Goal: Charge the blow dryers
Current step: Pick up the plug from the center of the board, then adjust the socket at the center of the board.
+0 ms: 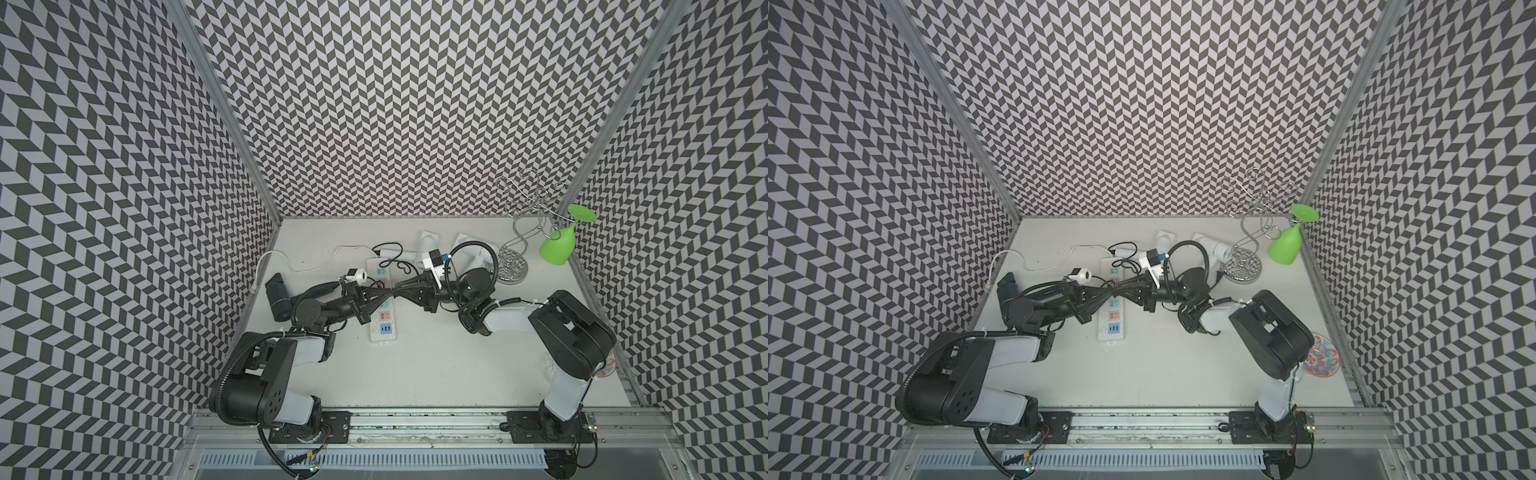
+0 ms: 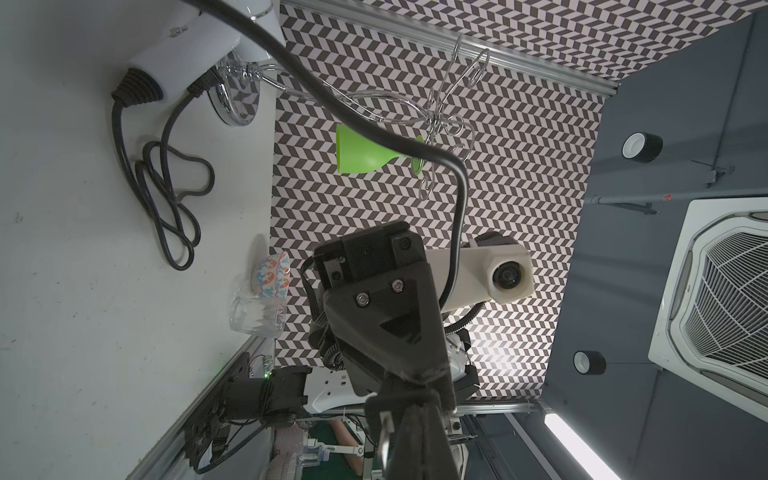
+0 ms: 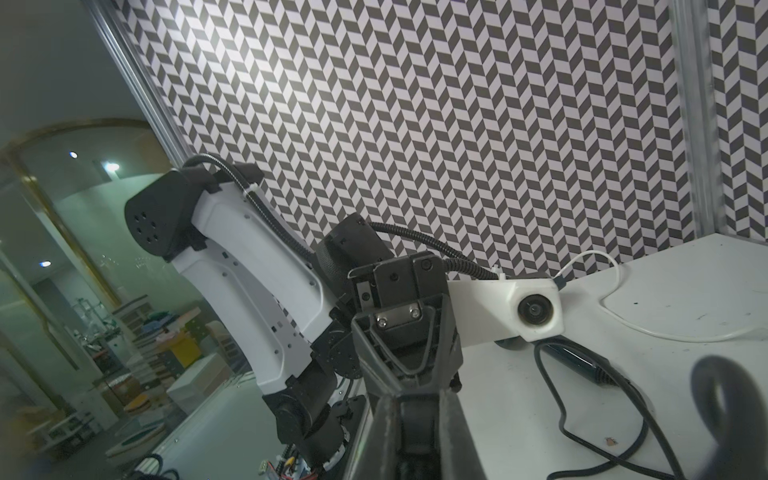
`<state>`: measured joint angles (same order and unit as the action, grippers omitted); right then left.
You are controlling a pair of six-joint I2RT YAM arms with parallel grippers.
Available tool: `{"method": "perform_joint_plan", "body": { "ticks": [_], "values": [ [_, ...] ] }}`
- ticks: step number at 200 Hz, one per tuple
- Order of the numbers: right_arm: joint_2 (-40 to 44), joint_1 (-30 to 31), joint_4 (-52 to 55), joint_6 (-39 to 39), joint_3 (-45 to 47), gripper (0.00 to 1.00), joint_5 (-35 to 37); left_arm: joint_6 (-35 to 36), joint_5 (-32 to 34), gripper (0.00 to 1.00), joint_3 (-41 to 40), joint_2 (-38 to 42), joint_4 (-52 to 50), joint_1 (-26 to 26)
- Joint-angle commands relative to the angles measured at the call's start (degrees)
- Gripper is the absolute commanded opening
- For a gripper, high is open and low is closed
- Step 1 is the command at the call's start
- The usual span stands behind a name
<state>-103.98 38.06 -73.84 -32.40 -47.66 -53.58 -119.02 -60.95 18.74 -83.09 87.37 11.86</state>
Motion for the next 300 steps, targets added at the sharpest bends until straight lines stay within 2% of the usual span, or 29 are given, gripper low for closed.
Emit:
{"method": "perform_joint_plan", "body": {
  "ticks": [1,10,34,41,51,77,100,116,131,142,156,175,196,227,254,279,300],
  "values": [
    [0.3,0.6,-1.8,0.0,0.0,0.0,-1.5,-16.7,0.7,0.04,-0.2,-0.7,18.6,-0.2],
    [0.7,0.6,-1.5,-0.2,0.1,0.0,-1.3,-16.1,1.0,0.12,-0.3,-1.0,18.6,-0.2],
    [2.2,0.3,1.1,-0.3,0.2,0.0,0.4,-12.7,1.5,0.59,-0.5,-1.6,18.7,-0.6],
    [2.8,0.0,3.4,-0.1,0.1,0.0,1.3,-11.1,1.5,0.68,-0.6,-1.6,18.7,-1.1],
    [3.9,-0.4,7.5,1.1,-0.1,0.0,2.8,-8.2,1.2,0.74,-1.0,-1.7,18.6,-2.2],
    [7.7,-1.1,24.4,7.3,-0.8,0.0,8.5,1.9,0.2,0.76,-5.1,-1.6,14.6,-5.4],
    [10.5,-1.1,37.4,10.2,-1.7,0.0,14.8,17.2,-0.7,0.77,-8.8,-0.4,0.2,-7.2],
    [12.1,-1.1,45.7,11.3,-2.9,0.0,19.0,30.1,0.1,0.76,-9.5,2.7,-16.0,-8.4],
    [13.4,-1.0,49.1,10.3,-2.7,0.0,22.8,45.1,3.1,0.76,-7.0,8.6,-39.2,-9.0],
    [14.2,-1.0,50.5,9.9,-2.2,0.0,24.4,57.5,8.9,0.77,-3.1,14.1,-58.9,-9.0],
    [14.6,-1.0,52.3,8.9,-2.2,0.0,26.3,66.7,17.0,0.78,0.7,20.0,-73.1,-9.1],
    [14.6,-1.0,53.8,7.5,-2.5,0.0,27.1,70.2,21.3,0.78,1.3,25.1,-78.2,-9.6],
    [14.7,-0.9,55.3,5.5,-2.6,0.0,28.7,72.6,24.9,0.78,0.6,26.2,-81.6,-9.6],
    [15.1,0.1,61.9,3.3,-4.3,0.0,36.4,71.1,22.5,0.78,-3.6,23.4,-75.8,-8.7],
    [15.9,0.5,66.6,0.5,-4.8,0.0,43.7,69.6,24.3,0.78,-4.9,21.4,-72.0,-4.5],
    [15.5,0.6,69.7,-0.1,-5.5,0.0,46.0,68.7,26.7,0.78,-4.5,18.7,-70.0,0.0],
    [15.6,0.4,70.1,-0.7,-5.3,0.0,46.9,68.6,27.2,0.78,-4.2,16.8,-68.6,1.0]
  ]
}}
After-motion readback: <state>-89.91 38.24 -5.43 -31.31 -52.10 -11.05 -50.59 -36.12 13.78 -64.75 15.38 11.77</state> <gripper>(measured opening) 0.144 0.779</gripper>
